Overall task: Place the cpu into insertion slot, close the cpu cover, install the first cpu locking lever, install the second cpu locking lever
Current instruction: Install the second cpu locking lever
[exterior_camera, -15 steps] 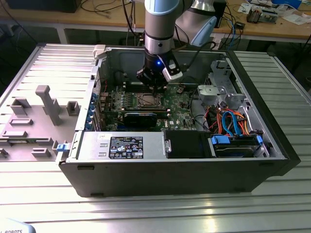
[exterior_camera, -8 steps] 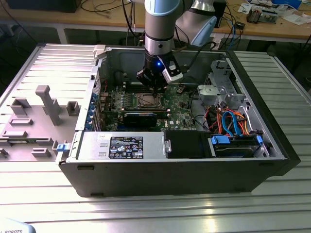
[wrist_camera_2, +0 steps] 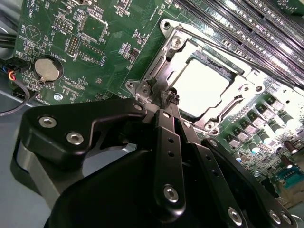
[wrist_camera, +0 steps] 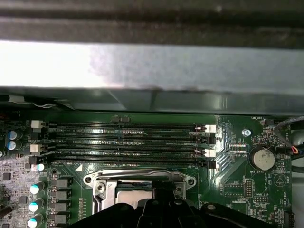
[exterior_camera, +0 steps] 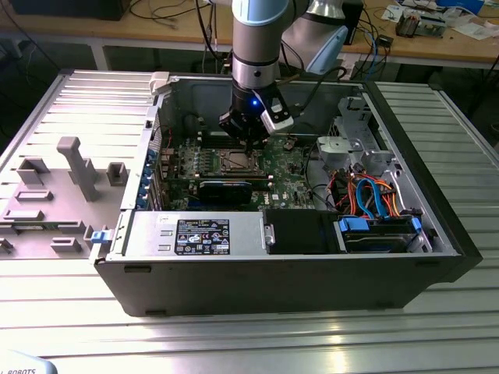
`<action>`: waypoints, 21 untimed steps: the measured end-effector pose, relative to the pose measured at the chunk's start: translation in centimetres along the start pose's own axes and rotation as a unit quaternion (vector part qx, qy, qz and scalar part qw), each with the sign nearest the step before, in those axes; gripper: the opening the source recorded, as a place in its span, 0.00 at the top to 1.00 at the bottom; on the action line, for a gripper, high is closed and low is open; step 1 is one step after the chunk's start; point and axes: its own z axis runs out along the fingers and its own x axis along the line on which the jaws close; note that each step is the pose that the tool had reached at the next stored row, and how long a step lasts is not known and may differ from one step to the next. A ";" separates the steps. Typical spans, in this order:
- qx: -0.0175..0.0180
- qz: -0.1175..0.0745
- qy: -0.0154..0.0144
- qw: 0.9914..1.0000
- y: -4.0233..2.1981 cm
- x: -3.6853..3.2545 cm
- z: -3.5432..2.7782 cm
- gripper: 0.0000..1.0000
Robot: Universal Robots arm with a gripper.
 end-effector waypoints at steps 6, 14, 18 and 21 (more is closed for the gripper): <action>0.000 0.000 0.000 1.000 0.00 -0.01 -0.28 0.89; 0.000 0.000 0.000 1.000 -0.64 0.00 -0.30 0.89; 0.000 0.000 0.000 1.000 -1.14 0.02 -0.33 0.89; 0.000 0.000 0.000 1.000 -1.66 0.03 -0.36 0.89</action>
